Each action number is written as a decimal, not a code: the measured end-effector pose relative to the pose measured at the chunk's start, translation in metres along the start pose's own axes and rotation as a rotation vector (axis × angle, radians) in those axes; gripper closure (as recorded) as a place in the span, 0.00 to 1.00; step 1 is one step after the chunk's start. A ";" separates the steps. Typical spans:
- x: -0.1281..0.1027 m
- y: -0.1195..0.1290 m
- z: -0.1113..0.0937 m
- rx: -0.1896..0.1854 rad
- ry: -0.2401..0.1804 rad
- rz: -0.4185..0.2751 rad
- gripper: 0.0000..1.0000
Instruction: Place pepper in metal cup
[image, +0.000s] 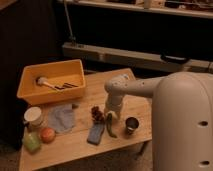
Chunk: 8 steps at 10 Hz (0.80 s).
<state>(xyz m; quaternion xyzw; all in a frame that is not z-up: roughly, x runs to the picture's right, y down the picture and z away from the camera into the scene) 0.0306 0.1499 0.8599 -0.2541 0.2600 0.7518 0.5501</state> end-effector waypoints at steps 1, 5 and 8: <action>0.001 0.009 0.001 0.000 0.004 -0.016 0.41; 0.010 0.021 0.014 0.015 0.028 -0.049 0.41; 0.011 0.017 0.020 0.024 0.039 -0.031 0.41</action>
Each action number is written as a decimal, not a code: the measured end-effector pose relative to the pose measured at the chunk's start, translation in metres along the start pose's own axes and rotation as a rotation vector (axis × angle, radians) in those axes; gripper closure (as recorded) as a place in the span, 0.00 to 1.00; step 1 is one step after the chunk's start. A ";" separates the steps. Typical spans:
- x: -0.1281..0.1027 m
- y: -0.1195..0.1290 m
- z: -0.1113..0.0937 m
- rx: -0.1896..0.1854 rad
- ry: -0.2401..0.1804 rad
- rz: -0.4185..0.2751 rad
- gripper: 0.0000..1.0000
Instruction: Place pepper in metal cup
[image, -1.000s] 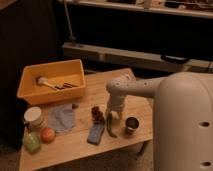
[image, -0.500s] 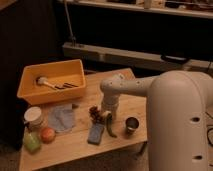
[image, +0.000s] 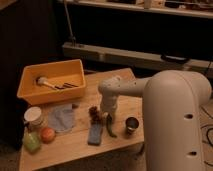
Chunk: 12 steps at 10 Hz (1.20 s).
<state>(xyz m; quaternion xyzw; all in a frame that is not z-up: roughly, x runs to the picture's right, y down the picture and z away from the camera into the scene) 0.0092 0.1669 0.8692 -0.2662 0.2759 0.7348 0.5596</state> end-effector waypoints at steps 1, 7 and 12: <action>0.000 -0.001 0.001 0.002 0.002 0.005 0.41; -0.003 -0.008 0.006 0.014 0.020 0.048 0.89; -0.012 -0.007 -0.044 -0.031 -0.067 0.052 0.93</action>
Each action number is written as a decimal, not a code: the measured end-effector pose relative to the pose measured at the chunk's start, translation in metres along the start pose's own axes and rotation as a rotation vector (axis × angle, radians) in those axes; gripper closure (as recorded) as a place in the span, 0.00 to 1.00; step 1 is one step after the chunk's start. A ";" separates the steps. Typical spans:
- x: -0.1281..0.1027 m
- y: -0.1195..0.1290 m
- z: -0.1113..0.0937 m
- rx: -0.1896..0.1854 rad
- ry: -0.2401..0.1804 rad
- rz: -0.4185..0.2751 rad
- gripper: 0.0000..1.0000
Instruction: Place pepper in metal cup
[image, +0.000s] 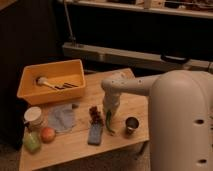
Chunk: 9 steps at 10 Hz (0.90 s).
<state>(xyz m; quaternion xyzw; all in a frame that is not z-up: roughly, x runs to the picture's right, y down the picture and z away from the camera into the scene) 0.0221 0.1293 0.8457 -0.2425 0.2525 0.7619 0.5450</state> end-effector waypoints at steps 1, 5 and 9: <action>-0.005 0.001 -0.026 -0.011 -0.041 -0.001 0.93; -0.026 -0.036 -0.135 -0.026 -0.222 0.054 0.93; -0.034 -0.080 -0.207 -0.037 -0.311 0.129 0.93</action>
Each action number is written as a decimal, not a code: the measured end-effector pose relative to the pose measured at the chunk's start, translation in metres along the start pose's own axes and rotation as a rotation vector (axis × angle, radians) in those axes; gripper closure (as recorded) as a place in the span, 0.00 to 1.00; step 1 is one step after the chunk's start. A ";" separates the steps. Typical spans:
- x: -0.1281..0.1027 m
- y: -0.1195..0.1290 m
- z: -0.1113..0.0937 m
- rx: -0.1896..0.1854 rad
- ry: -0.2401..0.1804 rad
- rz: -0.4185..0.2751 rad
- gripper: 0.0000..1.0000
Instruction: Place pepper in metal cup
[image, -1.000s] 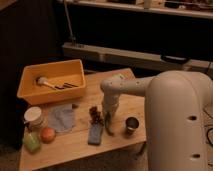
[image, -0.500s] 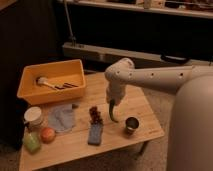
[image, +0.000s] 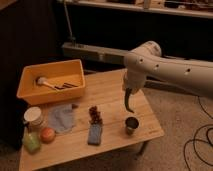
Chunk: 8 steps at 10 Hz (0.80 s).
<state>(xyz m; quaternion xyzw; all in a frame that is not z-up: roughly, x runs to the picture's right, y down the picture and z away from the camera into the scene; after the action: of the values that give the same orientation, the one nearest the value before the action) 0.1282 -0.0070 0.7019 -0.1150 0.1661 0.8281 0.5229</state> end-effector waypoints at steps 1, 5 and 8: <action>-0.002 -0.005 -0.004 -0.004 -0.007 0.016 0.93; 0.001 -0.026 0.023 -0.035 -0.052 0.080 0.93; 0.017 -0.045 0.075 -0.049 -0.069 0.106 0.93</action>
<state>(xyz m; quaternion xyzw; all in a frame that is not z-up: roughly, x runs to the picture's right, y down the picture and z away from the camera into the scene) 0.1604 0.0542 0.7575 -0.0903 0.1335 0.8619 0.4808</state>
